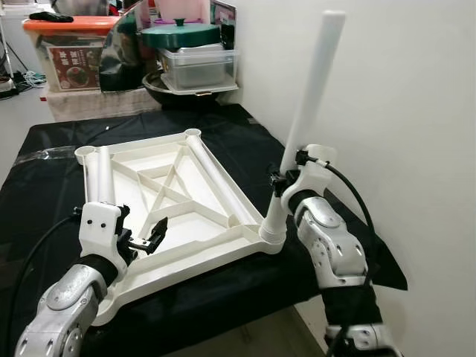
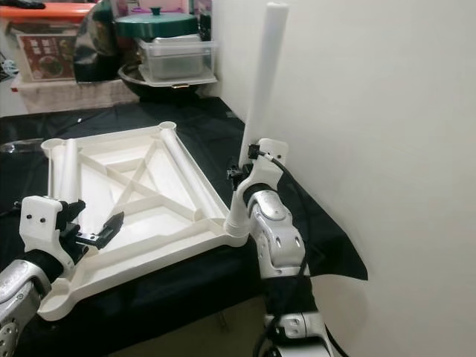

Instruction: Building children table

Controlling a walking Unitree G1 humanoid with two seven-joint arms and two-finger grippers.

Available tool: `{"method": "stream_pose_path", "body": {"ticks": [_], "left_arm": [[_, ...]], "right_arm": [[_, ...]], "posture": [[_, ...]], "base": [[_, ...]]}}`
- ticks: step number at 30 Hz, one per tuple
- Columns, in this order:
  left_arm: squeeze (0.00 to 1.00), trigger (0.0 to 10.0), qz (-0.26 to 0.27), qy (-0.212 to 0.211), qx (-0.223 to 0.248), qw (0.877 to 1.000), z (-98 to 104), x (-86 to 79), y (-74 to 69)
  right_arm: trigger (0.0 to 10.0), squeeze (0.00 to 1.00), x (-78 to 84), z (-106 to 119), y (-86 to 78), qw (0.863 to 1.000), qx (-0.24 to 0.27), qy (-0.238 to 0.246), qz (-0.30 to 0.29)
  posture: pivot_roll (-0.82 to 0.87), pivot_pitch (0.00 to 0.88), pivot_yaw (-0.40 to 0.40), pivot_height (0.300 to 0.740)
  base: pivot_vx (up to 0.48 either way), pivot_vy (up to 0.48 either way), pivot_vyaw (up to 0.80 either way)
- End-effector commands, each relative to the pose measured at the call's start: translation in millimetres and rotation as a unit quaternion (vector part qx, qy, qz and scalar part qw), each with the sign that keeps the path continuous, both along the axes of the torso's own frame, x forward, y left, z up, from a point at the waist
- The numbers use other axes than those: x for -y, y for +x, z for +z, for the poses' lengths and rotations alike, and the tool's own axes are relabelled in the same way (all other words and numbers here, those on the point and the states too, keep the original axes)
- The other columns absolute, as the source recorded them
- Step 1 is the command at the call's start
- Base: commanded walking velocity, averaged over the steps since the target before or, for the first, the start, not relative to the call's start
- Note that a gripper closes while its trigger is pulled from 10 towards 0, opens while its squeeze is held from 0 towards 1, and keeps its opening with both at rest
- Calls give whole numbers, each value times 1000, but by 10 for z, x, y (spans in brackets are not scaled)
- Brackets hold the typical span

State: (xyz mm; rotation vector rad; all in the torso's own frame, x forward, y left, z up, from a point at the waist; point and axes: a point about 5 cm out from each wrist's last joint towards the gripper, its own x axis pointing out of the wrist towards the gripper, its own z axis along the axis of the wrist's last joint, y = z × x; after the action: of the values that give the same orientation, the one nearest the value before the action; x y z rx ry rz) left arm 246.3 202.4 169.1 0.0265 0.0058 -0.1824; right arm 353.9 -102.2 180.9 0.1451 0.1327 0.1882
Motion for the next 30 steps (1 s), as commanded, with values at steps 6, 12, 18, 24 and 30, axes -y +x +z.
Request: {"method": "stream_pose_path", "body": {"ticks": [6, 12, 18, 24, 30], "left_arm": [[0, 10000, -6, 3, -5, 1000, -18, 13, 15], [0, 10000, -3, 3, -2, 1000, -9, 11, 25], [0, 10000, -8, 4, -1, 1000, -1, 32, 25], [0, 10000, -7, 7, 1, 1000, 10, 13, 29], [0, 10000, -6, 7, 2, 1000, -6, 24, 20]], "right_arm": [[10000, 863, -63, 241, 4, 980, 45, 50, 186], [10000, 0, 22, 103, -338, 914, 64, -18, 400], [9569, 0, -35, 112, -431, 879, 87, -17, 468], [0, 0, -53, 142, -288, 885, 102, -26, 454], [0, 0, 244, 5, 170, 992, 30, -16, 123]], "posture": [[33, 0, -16, 740], [45, 0, -30, 740], [55, 0, -36, 740], [61, 0, -45, 740], [53, 0, -42, 740]], "base": [[0, 0, 0], [0, 0, 0], [0, 0, 0], [0, 0, 0], [0, 0, 0]]}}
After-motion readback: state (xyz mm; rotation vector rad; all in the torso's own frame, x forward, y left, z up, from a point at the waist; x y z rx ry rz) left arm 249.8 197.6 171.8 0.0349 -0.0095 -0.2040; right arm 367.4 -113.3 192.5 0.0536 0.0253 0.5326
